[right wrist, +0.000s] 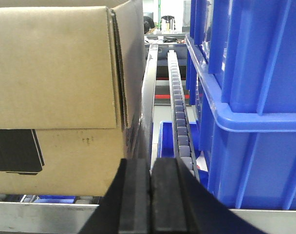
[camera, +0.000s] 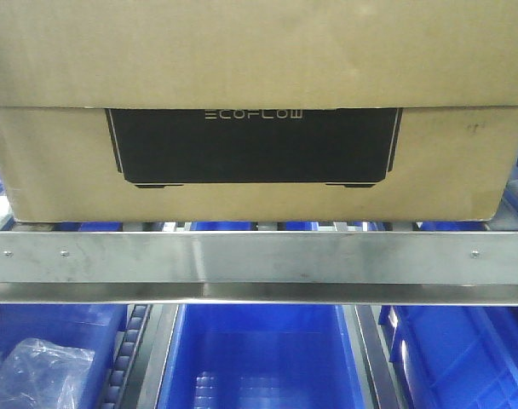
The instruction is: Grab box from left shelf to table start
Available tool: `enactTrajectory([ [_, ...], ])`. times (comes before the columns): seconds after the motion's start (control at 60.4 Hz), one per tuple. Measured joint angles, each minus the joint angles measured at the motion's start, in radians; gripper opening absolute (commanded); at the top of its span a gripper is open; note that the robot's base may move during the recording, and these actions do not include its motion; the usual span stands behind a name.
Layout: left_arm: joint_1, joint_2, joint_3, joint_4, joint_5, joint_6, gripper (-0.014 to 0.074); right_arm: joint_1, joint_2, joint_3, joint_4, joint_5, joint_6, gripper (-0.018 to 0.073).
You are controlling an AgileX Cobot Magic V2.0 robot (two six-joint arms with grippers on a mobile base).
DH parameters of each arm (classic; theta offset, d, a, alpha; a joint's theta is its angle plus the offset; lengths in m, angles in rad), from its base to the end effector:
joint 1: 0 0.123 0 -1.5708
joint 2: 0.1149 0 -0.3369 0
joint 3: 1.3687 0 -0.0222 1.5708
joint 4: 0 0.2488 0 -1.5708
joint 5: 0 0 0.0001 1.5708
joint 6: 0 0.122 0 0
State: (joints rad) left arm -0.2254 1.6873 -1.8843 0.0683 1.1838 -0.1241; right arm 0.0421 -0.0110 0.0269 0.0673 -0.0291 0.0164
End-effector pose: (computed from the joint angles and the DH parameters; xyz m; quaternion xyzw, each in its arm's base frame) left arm 0.3776 -0.0787 0.4466 0.0495 0.9424 -0.0236 0.3301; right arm 0.0329 0.0012 0.2099 0.0147 0.6706 0.0460 0.7402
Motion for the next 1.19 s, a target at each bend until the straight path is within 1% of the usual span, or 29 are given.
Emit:
enactTrajectory([
  [0.133,0.0,0.025,-0.032,0.0,0.033,0.002,0.0239,0.0,0.0,0.0,0.0,0.0,0.0,0.0018],
  [0.431,0.0,0.05,-0.034,0.0,0.042,0.002,0.0234,0.0,0.0,0.0,0.0,0.0,0.0,0.0018],
  [0.497,0.0,0.052,-0.034,0.0,0.044,0.002,0.02,0.0,0.0,0.0,0.0,0.0,0.0,0.0018],
  [0.663,0.002,0.052,-0.034,0.017,0.053,0.002,0.0057,0.0,0.0,0.0,0.0,0.0,0.0,0.0018],
  [0.762,0.004,0.052,-0.034,0.021,0.055,0.002,0.0004,0.0,0.0,0.0,0.0,0.0,0.0,0.0018],
  [1.06,0.004,0.052,-0.034,0.021,0.055,0.002,-0.0082,0.0,0.0,0.0,0.0,0.0,0.0,0.0018],
  [1.193,0.004,0.052,-0.034,0.021,0.055,0.002,-0.0085,0.0,0.0,0.0,0.0,0.0,0.0,0.0018],
])
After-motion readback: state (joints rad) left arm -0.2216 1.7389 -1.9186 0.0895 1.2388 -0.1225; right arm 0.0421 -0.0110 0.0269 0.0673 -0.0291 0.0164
